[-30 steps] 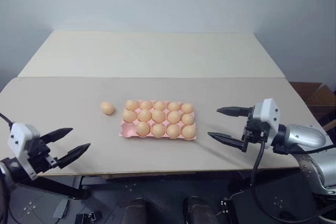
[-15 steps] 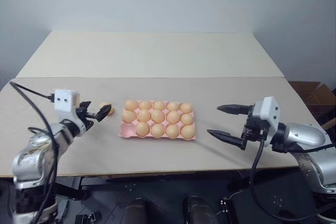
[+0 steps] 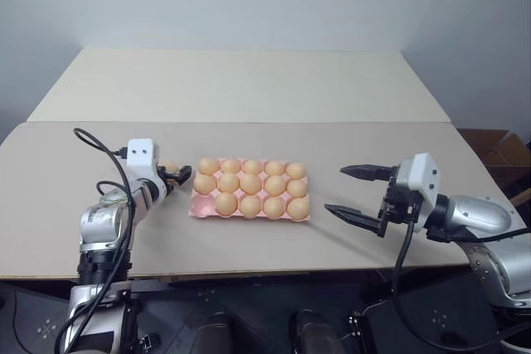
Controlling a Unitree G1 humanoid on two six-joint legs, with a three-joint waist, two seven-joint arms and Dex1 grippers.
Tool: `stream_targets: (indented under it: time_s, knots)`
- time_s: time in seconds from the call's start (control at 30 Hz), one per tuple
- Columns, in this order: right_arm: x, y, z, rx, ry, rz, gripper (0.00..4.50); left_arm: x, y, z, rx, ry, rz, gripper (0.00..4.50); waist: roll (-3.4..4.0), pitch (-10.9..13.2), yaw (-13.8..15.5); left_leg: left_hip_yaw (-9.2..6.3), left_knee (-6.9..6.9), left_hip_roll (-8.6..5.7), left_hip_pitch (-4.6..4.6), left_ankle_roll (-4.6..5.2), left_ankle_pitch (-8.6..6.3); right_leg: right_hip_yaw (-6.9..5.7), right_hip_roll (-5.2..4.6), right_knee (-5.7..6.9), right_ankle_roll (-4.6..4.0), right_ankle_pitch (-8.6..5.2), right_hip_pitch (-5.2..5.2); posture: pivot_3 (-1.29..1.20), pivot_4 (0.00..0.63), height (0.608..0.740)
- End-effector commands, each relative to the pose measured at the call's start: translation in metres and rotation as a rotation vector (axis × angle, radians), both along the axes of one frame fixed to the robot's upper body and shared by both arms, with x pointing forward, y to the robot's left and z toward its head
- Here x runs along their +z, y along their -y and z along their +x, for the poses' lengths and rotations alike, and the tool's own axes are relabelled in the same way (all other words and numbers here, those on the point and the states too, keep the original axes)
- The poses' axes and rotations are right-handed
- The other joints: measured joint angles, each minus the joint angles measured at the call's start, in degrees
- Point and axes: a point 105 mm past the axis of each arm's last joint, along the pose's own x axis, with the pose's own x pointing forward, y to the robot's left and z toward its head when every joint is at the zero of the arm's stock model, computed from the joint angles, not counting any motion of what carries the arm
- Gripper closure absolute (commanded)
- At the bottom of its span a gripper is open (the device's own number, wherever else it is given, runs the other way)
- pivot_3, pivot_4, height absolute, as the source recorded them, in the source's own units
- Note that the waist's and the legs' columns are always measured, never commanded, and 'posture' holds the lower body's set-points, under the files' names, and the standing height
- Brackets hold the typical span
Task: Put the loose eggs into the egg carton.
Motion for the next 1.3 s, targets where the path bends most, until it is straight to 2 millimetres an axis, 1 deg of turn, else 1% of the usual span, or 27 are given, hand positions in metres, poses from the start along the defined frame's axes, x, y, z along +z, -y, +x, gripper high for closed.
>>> stream_targets:
  time_s: [0.03,0.1,0.13,0.17,0.27,0.33,0.37,0.43,0.5,0.57,0.63,0.73,0.8,0.83,0.87,0.97,1.0,1.1,1.17,1.3]
  knots:
    - [0.015,-0.004,-0.004,0.012,0.075,0.011,0.00,0.012,0.002,0.004,-0.013,0.038,0.001,1.30,0.00,0.00,-0.03,0.00,0.00,0.00,0.00,0.00,0.00,0.00,0.00,0.01,0.00,0.00,0.00,0.00,0.150,0.740]
    - [0.015,-0.004,-0.004,0.008,0.077,0.016,0.00,0.014,0.001,0.003,-0.018,0.052,0.002,1.99,0.00,0.00,-0.04,-0.01,0.01,0.01,0.00,-0.01,0.01,0.00,0.00,0.01,0.00,0.00,-0.01,0.00,0.150,0.740]
    - [0.015,-0.004,-0.003,0.004,0.079,0.019,0.00,0.015,0.000,0.002,-0.018,0.058,0.008,2.22,0.00,0.00,-0.04,-0.01,0.01,0.01,-0.01,-0.01,0.01,0.00,0.00,0.01,0.00,0.00,-0.01,0.00,0.150,0.740]
    - [0.015,-0.005,-0.003,0.002,0.080,0.022,0.00,0.016,-0.002,0.000,-0.020,0.064,0.016,2.31,0.00,0.00,-0.04,-0.01,0.01,0.01,-0.01,-0.01,0.01,0.00,0.00,0.01,0.00,0.00,-0.01,0.00,0.150,0.740]
    - [0.016,-0.005,-0.003,-0.006,0.086,0.029,0.00,0.021,-0.006,-0.008,-0.039,0.089,0.068,2.33,0.00,0.00,-0.27,-0.01,0.01,0.01,-0.02,-0.01,0.00,0.01,-0.01,-0.01,0.00,0.00,-0.02,0.00,0.150,0.740]
    - [0.017,-0.005,-0.003,-0.015,0.089,0.033,0.00,0.033,-0.005,-0.020,-0.095,0.143,0.102,2.33,0.00,0.00,-0.51,-0.01,0.00,0.02,-0.04,-0.01,0.00,0.01,0.00,-0.01,0.00,0.00,-0.05,0.00,0.150,0.740]
    - [0.017,-0.005,-0.003,-0.017,0.088,0.034,0.00,0.040,-0.003,-0.026,-0.138,0.178,0.103,2.33,0.00,0.00,-0.59,-0.02,0.00,0.03,-0.04,-0.01,0.00,0.01,0.00,-0.01,0.00,0.00,-0.05,0.00,0.150,0.740]
    - [0.015,-0.006,-0.004,-0.018,0.086,0.035,0.00,0.051,0.010,-0.046,-0.294,0.236,0.136,2.33,0.01,0.00,-0.67,-0.01,-0.01,0.06,-0.06,-0.02,0.00,0.00,-0.01,0.00,0.00,0.00,-0.08,0.00,0.150,0.740]
    - [0.015,-0.006,-0.005,-0.018,0.085,0.035,0.00,0.051,0.024,-0.066,-0.449,0.225,0.157,2.33,0.01,0.00,-0.66,0.02,-0.01,0.08,-0.05,-0.02,0.00,0.00,-0.04,0.00,-0.03,-0.01,-0.09,0.00,0.150,0.740]
    - [0.014,-0.007,-0.004,-0.021,0.084,0.038,0.00,0.045,0.035,-0.081,-0.564,0.198,0.166,2.33,0.03,0.00,-0.52,0.04,-0.01,0.07,0.02,-0.02,0.00,0.04,-0.06,0.01,-0.04,-0.02,-0.05,0.00,0.150,0.740]
    - [0.014,-0.008,-0.004,-0.021,0.083,0.040,0.00,0.041,0.040,-0.088,-0.620,0.178,0.162,2.33,0.03,0.00,-0.30,0.08,0.00,0.06,0.03,-0.03,0.01,0.03,-0.06,0.00,-0.06,-0.03,-0.04,0.00,0.150,0.740]
    - [0.014,-0.008,-0.005,-0.021,0.082,0.042,0.00,0.035,0.042,-0.090,-0.639,0.158,0.162,2.33,0.03,0.01,-0.05,0.09,0.02,0.07,0.05,-0.02,0.06,0.02,-0.03,0.01,-0.16,-0.07,-0.03,0.00,0.150,0.740]
    - [0.014,-0.008,-0.005,-0.022,0.082,0.043,0.00,0.031,0.045,-0.089,-0.647,0.139,0.154,1.61,0.03,0.01,-0.03,0.08,0.02,0.07,0.06,0.00,0.07,0.02,-0.02,0.02,-0.15,-0.05,-0.02,0.00,0.150,0.740]
    - [0.014,-0.008,-0.006,-0.023,0.082,0.044,0.00,0.031,0.047,-0.090,-0.659,0.136,0.153,1.40,0.03,0.00,-0.03,0.08,0.02,0.07,0.06,0.00,0.07,0.03,-0.01,0.03,-0.11,-0.03,-0.03,0.00,0.150,0.740]
    - [0.014,-0.008,-0.006,-0.024,0.082,0.044,0.00,0.030,0.048,-0.090,-0.667,0.136,0.152,1.08,0.03,0.00,-0.04,0.08,0.02,0.07,0.05,0.00,0.07,0.03,0.00,0.03,-0.07,-0.01,-0.03,0.00,0.150,0.740]
    - [0.015,-0.007,-0.007,-0.027,0.083,0.044,0.00,0.035,0.048,-0.091,-0.679,0.156,0.144,0.14,0.03,0.01,-0.08,0.06,0.02,0.08,-0.01,0.00,0.07,0.02,0.00,0.01,-0.06,-0.01,-0.06,0.00,0.150,0.740]
    - [0.015,-0.007,-0.007,-0.027,0.083,0.044,0.00,0.038,0.047,-0.091,-0.675,0.168,0.146,0.03,0.03,0.00,-0.13,0.07,0.02,0.08,-0.01,0.01,0.06,0.02,0.00,0.00,-0.06,-0.01,-0.07,0.00,0.150,0.740]
    - [0.015,-0.007,-0.007,-0.029,0.085,0.044,0.00,0.046,0.040,-0.092,-0.658,0.196,0.166,0.03,0.03,0.01,-0.13,0.07,0.02,0.08,-0.02,0.01,0.06,0.02,0.00,-0.01,-0.06,-0.01,-0.07,0.00,0.150,0.740]
    - [0.016,-0.007,-0.007,-0.031,0.086,0.046,0.00,0.054,0.031,-0.095,-0.637,0.227,0.172,0.03,0.03,0.01,-0.22,0.07,0.02,0.08,-0.01,0.01,0.06,0.02,0.00,0.00,-0.06,-0.01,-0.06,0.00,0.150,0.740]
    - [0.016,-0.006,-0.006,-0.032,0.087,0.047,0.00,0.066,0.005,-0.102,-0.572,0.249,0.171,0.03,0.03,0.01,-0.47,0.07,0.02,0.11,0.02,0.01,0.06,0.02,0.01,0.02,-0.08,-0.02,-0.07,0.00,0.150,0.740]
